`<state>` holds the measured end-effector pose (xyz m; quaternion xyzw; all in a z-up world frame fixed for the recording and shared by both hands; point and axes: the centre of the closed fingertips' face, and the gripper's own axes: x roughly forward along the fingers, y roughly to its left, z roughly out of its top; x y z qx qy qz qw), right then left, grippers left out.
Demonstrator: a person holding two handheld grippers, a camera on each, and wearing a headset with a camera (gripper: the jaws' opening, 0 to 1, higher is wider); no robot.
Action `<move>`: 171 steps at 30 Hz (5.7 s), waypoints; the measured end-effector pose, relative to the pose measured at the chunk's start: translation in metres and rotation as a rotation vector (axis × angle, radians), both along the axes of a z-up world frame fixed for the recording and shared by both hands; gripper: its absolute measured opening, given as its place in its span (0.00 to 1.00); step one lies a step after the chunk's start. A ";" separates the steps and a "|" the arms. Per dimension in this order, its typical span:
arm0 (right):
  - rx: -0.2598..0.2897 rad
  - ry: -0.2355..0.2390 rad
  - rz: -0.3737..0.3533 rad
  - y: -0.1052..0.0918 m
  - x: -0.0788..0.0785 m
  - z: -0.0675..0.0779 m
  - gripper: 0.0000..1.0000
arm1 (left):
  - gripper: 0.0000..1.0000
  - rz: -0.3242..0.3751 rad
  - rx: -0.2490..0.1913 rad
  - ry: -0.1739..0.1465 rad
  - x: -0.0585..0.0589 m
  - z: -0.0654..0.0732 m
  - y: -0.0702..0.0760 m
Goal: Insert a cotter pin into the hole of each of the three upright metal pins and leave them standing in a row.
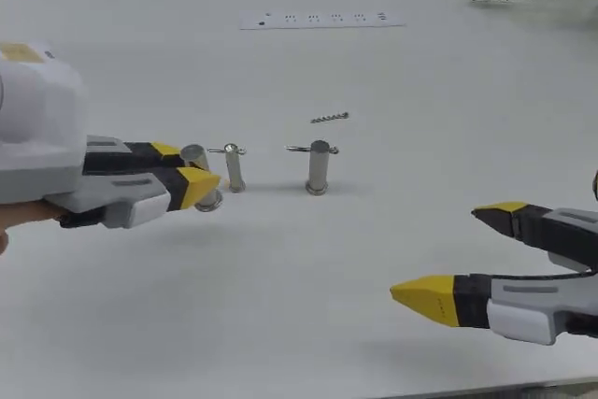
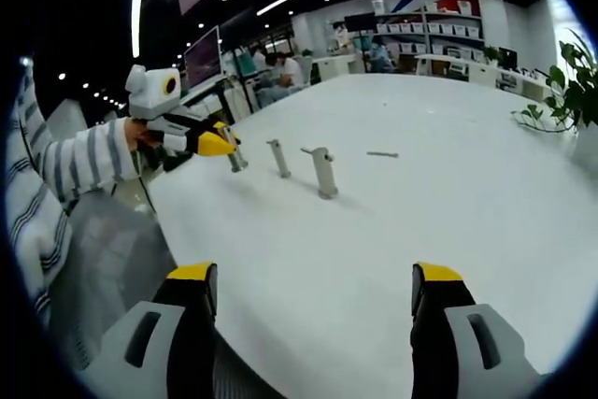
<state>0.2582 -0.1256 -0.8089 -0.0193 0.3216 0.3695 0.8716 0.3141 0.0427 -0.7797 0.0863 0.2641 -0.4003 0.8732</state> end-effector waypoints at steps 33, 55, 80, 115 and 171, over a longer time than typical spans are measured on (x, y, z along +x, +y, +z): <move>-0.014 0.031 0.029 0.003 -0.008 -0.009 0.86 | 0.11 -0.146 0.056 -0.003 -0.019 -0.048 -0.031; -0.018 0.040 0.040 0.005 -0.009 -0.011 0.86 | 0.12 -0.133 0.018 0.002 -0.024 -0.052 -0.031; -0.009 0.063 0.049 0.005 -0.010 -0.012 0.86 | 0.75 -0.216 0.012 -0.030 -0.038 -0.033 -0.026; -0.357 0.007 0.365 -0.018 0.098 0.013 0.85 | 0.99 -0.096 -0.011 0.055 -0.063 -0.028 -0.006; -0.702 0.187 0.663 0.010 0.191 -0.061 0.64 | 0.86 -0.038 -0.088 0.094 -0.070 -0.020 -0.006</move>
